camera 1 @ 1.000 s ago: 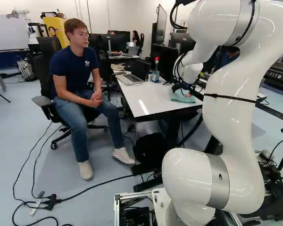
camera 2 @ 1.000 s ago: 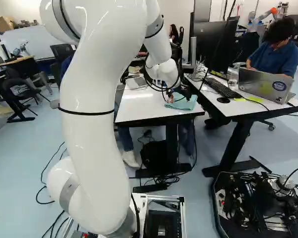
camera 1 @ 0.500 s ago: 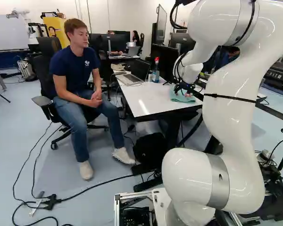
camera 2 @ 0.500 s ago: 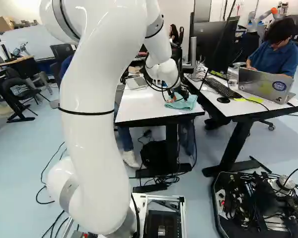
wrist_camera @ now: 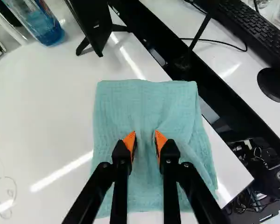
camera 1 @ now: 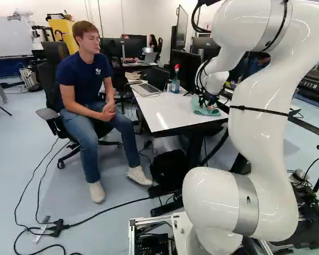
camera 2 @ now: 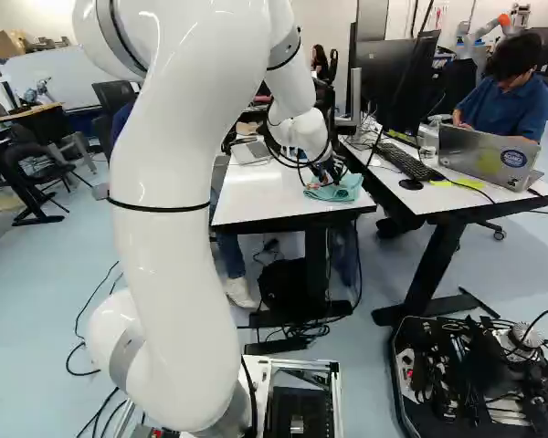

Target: Clean the table with the green towel

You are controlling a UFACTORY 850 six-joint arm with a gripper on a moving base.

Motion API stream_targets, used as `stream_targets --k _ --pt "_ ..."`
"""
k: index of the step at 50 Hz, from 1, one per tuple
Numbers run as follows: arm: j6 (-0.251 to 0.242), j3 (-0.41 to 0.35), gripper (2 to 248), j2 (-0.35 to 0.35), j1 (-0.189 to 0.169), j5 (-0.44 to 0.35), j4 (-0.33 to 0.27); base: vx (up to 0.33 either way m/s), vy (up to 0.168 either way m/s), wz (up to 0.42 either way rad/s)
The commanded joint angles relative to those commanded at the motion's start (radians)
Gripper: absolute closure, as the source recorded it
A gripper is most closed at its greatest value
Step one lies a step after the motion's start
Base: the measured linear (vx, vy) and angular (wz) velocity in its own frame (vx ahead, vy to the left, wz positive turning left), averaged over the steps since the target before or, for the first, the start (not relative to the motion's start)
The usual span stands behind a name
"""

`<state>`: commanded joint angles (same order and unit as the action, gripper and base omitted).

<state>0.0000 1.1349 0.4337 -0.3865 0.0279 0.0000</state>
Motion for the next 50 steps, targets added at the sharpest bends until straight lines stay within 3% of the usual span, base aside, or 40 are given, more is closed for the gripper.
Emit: stream_targets --k 6,7,23,50 --pt "0.0 0.0 173 0.0 0.0 0.0 0.0 0.0 0.0 0.0" --pt "0.0 0.0 185 0.0 0.0 0.0 0.0 0.0 0.0 0.0" --pt "0.0 0.0 211 0.0 0.0 0.0 0.0 0.0 0.0 0.0" --pt "0.0 0.007 218 0.026 0.0 0.0 0.0 0.0 0.0 0.0"
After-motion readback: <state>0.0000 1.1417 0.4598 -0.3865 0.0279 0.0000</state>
